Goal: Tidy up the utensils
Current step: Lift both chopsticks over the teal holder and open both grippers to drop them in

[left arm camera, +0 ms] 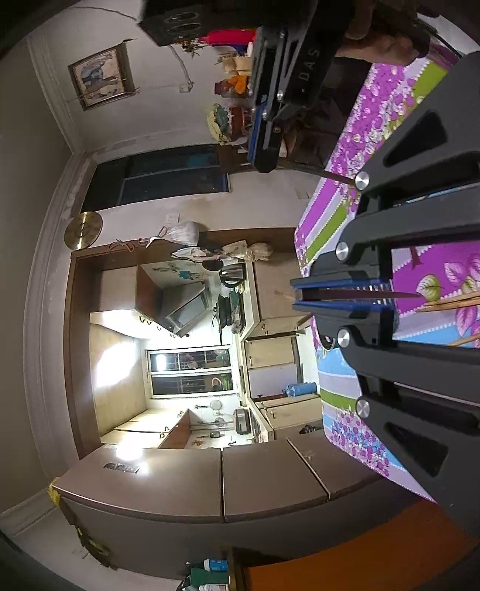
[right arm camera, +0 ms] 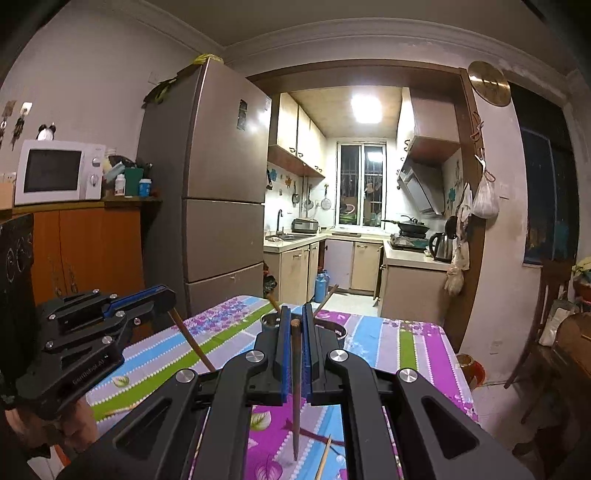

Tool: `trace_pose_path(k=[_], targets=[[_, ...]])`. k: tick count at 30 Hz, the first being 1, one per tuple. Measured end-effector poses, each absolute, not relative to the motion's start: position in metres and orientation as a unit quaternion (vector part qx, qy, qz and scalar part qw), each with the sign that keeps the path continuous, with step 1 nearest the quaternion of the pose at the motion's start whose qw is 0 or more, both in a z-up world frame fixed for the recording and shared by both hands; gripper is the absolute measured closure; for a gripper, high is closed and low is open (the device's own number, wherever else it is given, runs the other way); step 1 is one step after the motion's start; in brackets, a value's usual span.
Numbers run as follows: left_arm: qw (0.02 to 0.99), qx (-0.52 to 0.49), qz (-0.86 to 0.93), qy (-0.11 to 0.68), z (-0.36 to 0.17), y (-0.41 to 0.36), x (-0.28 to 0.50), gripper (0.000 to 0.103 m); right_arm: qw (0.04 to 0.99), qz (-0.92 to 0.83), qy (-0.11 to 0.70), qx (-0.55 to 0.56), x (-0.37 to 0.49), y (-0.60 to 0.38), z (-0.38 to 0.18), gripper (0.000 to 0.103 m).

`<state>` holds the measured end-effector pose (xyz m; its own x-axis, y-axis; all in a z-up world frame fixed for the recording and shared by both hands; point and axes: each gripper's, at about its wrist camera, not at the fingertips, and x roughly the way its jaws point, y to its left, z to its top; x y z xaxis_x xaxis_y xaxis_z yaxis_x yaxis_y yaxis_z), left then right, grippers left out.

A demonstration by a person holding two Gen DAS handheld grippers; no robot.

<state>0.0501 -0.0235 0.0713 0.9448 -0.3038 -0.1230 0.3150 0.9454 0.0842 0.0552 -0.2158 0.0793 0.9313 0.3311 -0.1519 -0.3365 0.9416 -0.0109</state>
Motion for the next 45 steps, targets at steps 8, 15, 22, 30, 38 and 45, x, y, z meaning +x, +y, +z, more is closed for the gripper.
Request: trace_pose_path(k=[8, 15, 22, 30, 38, 45], targets=[[0.984, 0.048, -0.155, 0.076, 0.104, -0.021, 0.081, 0.098, 0.983, 0.172, 0.065, -0.021, 0.083, -0.210, 0.104, 0.096], [0.983, 0.051, -0.160, 0.076, 0.131, -0.023, 0.097, 0.098, 0.983, 0.176, 0.050, -0.025, 0.111, -0.203, 0.137, 0.096], [0.985, 0.047, -0.154, 0.068, 0.161, -0.021, 0.117, 0.098, 0.984, 0.172, 0.040, -0.022, 0.143, -0.206, 0.179, 0.096], [0.988, 0.032, -0.145, 0.050, 0.195, -0.020, 0.145, 0.098, 0.985, 0.168, 0.033, -0.025, 0.184, -0.203, 0.210, 0.096], [0.990, 0.031, -0.135, 0.039, 0.200, -0.026, 0.172, 0.098, 0.984, 0.170, 0.048, -0.024, 0.219, -0.202, 0.199, 0.096], [0.988, 0.024, -0.137, 0.061, 0.182, -0.025, 0.196, 0.098, 0.983, 0.172, 0.062, -0.021, 0.236, -0.203, 0.184, 0.096]])
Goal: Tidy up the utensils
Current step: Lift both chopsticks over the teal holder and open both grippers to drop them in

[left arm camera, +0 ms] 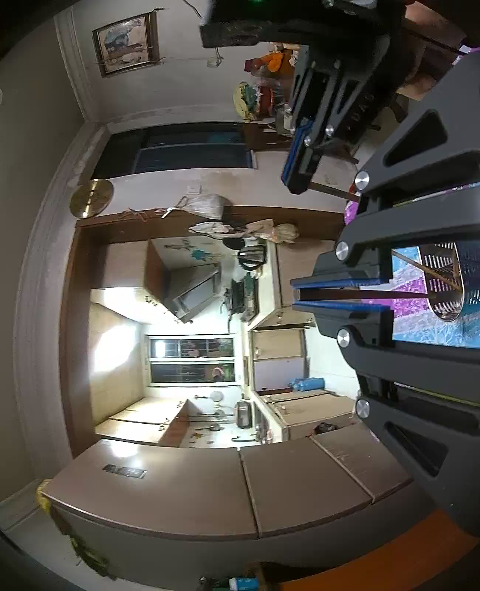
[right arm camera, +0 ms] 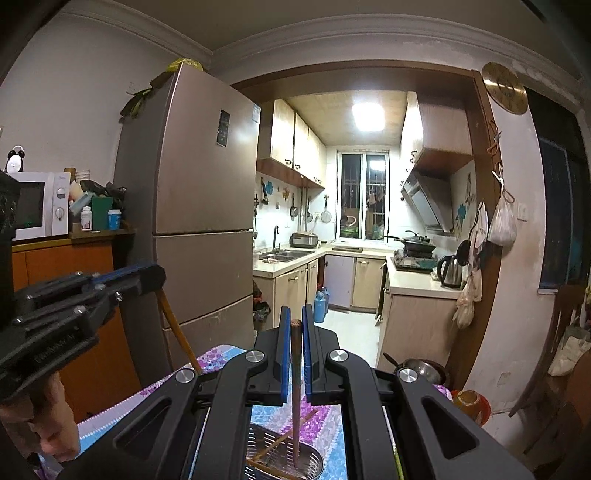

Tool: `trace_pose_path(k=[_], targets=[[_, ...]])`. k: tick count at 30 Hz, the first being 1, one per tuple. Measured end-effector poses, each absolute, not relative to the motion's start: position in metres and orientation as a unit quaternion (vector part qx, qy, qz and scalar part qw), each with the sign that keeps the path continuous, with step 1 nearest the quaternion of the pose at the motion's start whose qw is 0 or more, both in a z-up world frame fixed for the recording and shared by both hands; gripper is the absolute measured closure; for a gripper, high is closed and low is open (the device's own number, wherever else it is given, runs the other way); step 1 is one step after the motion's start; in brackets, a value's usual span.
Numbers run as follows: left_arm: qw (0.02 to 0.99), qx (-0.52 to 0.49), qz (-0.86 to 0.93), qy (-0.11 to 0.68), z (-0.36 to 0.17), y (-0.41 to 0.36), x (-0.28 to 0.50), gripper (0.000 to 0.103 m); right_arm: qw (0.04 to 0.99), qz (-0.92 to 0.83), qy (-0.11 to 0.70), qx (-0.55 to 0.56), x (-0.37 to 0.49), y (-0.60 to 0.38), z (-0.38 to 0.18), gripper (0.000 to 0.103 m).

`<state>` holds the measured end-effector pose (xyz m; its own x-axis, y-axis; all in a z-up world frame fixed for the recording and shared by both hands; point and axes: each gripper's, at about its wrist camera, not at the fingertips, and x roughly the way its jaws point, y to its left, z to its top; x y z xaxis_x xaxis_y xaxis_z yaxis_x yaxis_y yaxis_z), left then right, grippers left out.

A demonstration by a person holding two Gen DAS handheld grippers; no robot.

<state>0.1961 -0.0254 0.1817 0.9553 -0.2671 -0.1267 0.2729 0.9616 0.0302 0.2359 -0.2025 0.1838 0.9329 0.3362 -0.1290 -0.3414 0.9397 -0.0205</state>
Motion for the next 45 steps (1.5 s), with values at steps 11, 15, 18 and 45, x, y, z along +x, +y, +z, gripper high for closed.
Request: trace_pose_path(k=[11, 15, 18, 45], targets=[[0.984, 0.026, -0.136, 0.108, 0.148, -0.030, 0.228, 0.098, 0.980, 0.175, 0.091, -0.025, 0.257, -0.195, 0.156, 0.096], [0.984, 0.026, -0.132, 0.116, 0.142, -0.027, 0.236, 0.098, 0.979, 0.176, 0.095, -0.025, 0.261, -0.194, 0.151, 0.096], [0.984, 0.026, -0.130, 0.121, 0.140, -0.027, 0.240, 0.098, 0.979, 0.177, 0.099, -0.025, 0.264, -0.193, 0.147, 0.096], [0.984, 0.043, -0.108, 0.134, 0.125, -0.031, 0.244, 0.072, 0.981, 0.170, 0.094, -0.017, 0.253, -0.194, 0.141, 0.041]])
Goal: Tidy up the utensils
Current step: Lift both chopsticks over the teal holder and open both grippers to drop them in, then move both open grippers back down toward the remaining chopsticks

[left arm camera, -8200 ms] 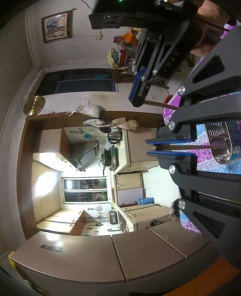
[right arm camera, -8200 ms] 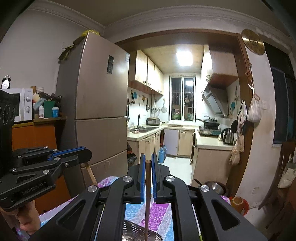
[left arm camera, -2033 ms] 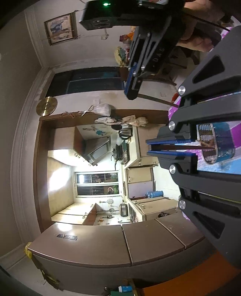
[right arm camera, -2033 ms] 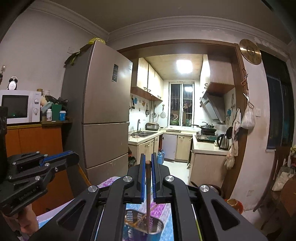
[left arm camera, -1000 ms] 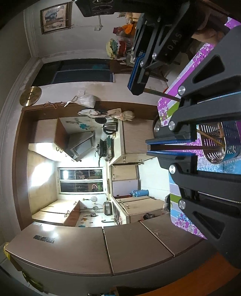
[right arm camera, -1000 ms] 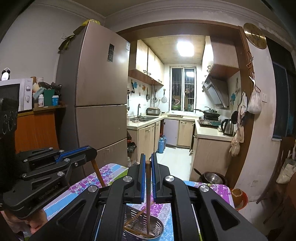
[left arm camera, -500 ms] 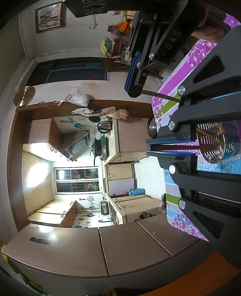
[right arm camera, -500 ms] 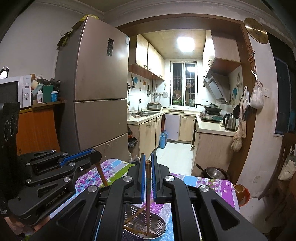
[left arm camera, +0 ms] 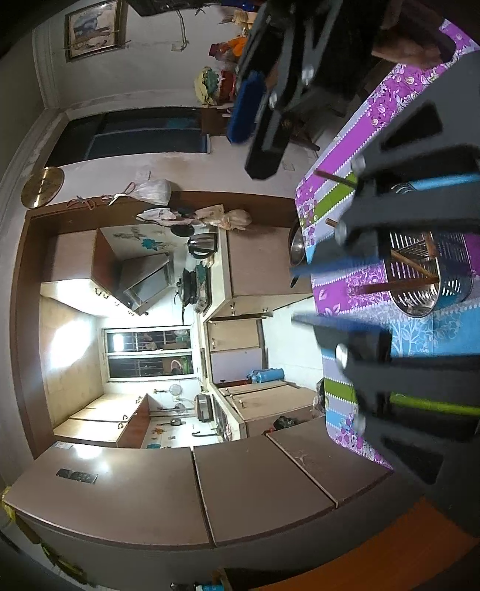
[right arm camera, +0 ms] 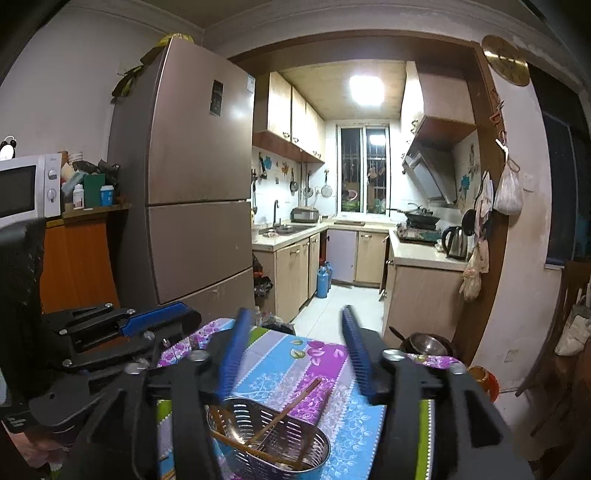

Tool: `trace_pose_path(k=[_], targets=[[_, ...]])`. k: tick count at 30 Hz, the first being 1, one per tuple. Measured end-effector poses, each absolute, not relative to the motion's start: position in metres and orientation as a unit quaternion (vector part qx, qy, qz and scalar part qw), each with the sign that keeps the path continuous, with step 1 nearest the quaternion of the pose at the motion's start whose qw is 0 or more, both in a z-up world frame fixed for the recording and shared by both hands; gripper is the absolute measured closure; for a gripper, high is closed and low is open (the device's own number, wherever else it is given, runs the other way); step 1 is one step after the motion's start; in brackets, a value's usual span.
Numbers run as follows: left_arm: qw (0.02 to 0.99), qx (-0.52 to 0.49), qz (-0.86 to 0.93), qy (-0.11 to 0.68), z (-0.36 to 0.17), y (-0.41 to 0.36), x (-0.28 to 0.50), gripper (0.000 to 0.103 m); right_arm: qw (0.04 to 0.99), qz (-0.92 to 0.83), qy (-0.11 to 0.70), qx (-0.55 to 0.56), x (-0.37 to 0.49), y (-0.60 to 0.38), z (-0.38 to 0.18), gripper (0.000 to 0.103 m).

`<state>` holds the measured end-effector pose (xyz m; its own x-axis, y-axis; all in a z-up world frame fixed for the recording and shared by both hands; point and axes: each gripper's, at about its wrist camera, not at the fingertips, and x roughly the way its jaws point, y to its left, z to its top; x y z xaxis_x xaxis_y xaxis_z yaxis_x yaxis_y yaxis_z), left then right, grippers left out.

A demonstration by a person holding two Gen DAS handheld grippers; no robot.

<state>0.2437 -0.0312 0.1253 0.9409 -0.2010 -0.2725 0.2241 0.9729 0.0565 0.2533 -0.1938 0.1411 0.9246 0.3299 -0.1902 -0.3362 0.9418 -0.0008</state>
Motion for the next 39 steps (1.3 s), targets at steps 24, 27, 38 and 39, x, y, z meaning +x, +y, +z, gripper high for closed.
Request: trace_pose_path(k=[24, 27, 38, 39], targets=[[0.974, 0.081, -0.122, 0.172, -0.057, 0.034, -0.026, 0.047, 0.981, 0.147, 0.129, 0.013, -0.055, -0.231, -0.041, 0.049], [0.967, 0.085, -0.122, 0.207, -0.088, 0.028, -0.029, 0.049, 0.972, 0.129, 0.196, 0.010, -0.044, -0.226, -0.084, 0.055], [0.964, 0.095, -0.118, 0.218, -0.111, 0.019, -0.034, 0.049, 0.970, 0.121, 0.211, 0.010, -0.041, -0.232, -0.106, 0.056], [0.963, 0.095, -0.120, 0.221, -0.113, 0.018, -0.034, 0.052, 0.969, 0.124, 0.214, 0.005, -0.041, -0.231, -0.109, 0.056]])
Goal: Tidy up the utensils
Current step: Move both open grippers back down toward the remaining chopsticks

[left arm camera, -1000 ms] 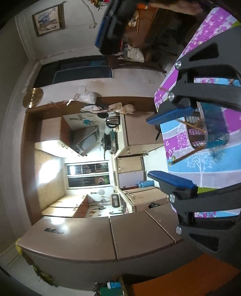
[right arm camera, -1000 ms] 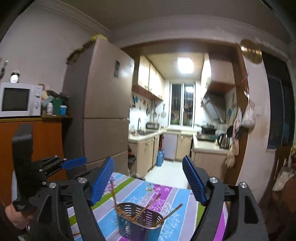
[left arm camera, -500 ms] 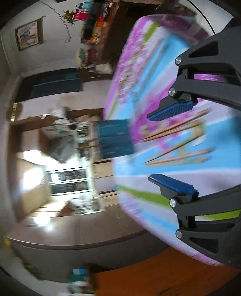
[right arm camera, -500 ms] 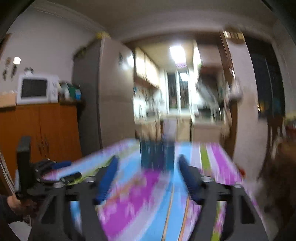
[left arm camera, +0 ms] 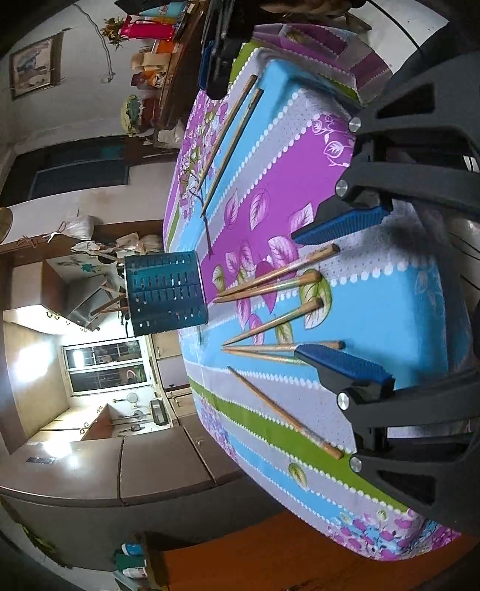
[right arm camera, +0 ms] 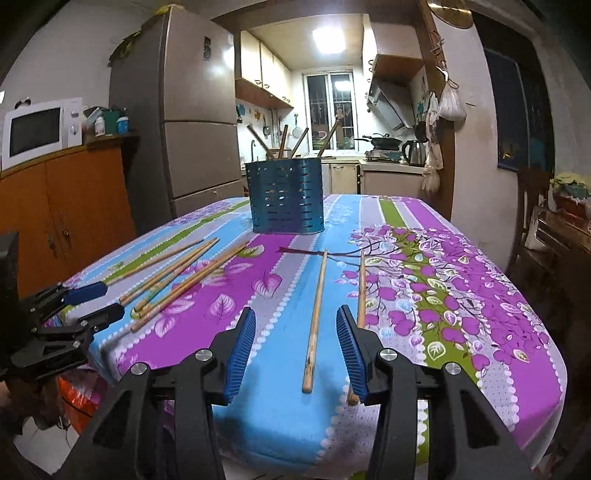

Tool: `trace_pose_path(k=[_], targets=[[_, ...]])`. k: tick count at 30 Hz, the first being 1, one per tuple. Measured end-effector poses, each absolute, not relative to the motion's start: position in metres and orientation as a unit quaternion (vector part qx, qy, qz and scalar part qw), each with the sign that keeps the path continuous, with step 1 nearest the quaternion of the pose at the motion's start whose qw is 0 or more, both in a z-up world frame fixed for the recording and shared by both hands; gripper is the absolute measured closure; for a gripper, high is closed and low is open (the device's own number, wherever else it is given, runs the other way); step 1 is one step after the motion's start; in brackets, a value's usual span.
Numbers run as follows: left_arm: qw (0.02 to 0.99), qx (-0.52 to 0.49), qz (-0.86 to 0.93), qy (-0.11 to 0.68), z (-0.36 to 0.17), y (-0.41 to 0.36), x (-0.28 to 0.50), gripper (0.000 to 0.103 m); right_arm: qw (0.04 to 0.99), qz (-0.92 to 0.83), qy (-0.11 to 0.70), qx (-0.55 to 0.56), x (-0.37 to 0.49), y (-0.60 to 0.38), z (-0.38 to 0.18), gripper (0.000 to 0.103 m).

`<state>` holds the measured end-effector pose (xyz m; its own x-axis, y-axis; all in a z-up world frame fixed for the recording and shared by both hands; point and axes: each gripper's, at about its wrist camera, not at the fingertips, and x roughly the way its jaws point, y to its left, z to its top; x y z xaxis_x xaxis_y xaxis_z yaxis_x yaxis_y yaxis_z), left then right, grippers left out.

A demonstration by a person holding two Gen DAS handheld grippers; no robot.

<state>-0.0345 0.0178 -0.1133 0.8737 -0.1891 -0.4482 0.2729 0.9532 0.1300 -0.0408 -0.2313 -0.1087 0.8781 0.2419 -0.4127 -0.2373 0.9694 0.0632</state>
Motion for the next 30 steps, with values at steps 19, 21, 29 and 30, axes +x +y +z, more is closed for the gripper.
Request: trace_pose_path(k=[19, 21, 29, 30], targets=[[0.955, 0.099, -0.147, 0.236, -0.133, 0.000, -0.031, 0.090, 0.961, 0.117, 0.252, -0.002, -0.034, -0.232, -0.141, 0.081], [0.955, 0.096, -0.149, 0.237, -0.133, -0.002, -0.029, 0.090, 0.960, 0.118, 0.252, 0.000, -0.034, -0.232, -0.141, 0.082], [0.958, 0.091, -0.151, 0.228, -0.136, -0.007, -0.030, 0.094, 0.960, 0.124, 0.251, 0.000, -0.034, -0.229, -0.141, 0.083], [0.958, 0.091, -0.151, 0.227, -0.137, -0.007, -0.030, 0.094, 0.960, 0.123, 0.251, -0.002, -0.034, -0.229, -0.142, 0.083]])
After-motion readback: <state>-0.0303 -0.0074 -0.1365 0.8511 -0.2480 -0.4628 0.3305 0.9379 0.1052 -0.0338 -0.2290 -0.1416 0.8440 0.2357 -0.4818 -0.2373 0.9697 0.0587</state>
